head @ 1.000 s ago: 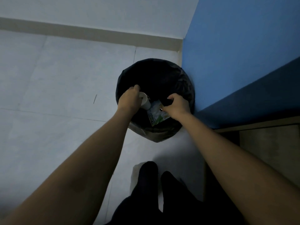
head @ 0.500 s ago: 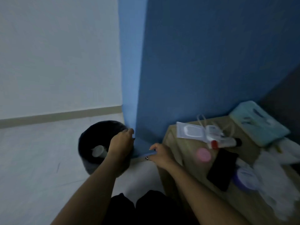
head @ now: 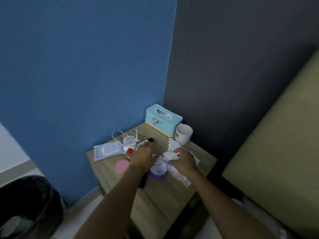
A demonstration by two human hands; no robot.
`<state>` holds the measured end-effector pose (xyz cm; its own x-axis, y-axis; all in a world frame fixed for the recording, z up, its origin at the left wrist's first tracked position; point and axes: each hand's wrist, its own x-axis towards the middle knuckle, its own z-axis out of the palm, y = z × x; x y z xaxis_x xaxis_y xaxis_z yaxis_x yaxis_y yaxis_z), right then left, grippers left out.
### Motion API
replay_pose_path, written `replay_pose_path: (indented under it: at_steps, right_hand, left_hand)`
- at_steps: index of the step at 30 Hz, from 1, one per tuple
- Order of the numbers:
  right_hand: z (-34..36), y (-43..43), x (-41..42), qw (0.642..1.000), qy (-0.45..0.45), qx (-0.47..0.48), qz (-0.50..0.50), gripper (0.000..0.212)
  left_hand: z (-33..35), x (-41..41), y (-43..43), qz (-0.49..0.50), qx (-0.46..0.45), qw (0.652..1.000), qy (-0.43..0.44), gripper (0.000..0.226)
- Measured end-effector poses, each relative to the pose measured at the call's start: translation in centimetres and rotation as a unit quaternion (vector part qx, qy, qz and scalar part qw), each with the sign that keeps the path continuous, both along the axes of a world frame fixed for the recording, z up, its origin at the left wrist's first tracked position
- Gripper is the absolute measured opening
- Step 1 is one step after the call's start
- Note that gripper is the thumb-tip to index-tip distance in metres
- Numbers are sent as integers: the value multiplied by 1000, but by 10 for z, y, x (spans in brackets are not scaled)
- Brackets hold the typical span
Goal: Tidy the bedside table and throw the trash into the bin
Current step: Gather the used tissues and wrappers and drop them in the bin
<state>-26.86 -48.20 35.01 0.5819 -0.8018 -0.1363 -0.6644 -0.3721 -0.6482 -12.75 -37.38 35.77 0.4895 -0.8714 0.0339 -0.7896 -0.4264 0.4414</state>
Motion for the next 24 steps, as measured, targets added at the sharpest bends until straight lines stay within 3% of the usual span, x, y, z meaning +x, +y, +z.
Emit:
replay_pose_path:
  at_steps: [4, 6, 12, 15, 17, 19, 22, 24]
  right_hand:
    - [-29, -37, -32, 997, 33, 18, -66, 51]
    - [-47, -50, -41, 996, 49, 20, -70, 62]
    - [-62, -60, -39, 998, 55, -30, 14, 94]
    - [-83, -64, -34, 993, 112, -44, 7, 106]
    - [-94, -66, -33, 993, 105, -46, -15, 86]
    - [-90, -63, -34, 997, 69, -24, -38, 45]
    - [-79, -58, -37, 997, 54, -4, -56, 2]
    - [-69, -56, -38, 996, 64, -2, -63, 25]
  left_hand:
    - [-26, -25, -46, -74, 32, 997, -14, 66]
    - [-39, -32, -66, -88, 53, 994, -26, 71]
    - [-58, -41, -109, -128, 89, 985, -68, 87]
    - [-67, -42, -118, -136, 129, 980, -71, 83]
    - [-71, -38, -123, -149, 132, 977, -75, 62]
    - [-70, -34, -124, -165, 116, 975, -91, 44]
    - [-61, -30, -120, -154, 38, 983, -87, 34]
    - [-48, -25, -117, -112, 23, 990, -78, 29]
